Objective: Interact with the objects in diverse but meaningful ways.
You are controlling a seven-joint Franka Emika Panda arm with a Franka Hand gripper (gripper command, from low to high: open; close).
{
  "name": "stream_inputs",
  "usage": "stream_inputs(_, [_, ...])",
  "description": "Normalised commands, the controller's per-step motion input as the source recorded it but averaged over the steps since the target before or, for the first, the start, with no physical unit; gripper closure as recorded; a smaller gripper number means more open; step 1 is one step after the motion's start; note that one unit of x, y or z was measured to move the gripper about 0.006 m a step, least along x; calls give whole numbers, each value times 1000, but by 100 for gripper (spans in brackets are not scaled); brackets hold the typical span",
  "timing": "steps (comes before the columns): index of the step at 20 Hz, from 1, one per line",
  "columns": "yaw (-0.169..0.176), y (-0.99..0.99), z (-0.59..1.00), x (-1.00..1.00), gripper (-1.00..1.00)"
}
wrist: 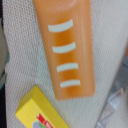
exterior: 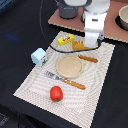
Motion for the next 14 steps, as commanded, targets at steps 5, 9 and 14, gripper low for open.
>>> stream_inputs(5, [-34, -378, 6, -666, -100])
stream_inputs(9, [-30, -416, -30, -696, -100])
stream_inputs(14, [-30, -413, -45, -719, -100])
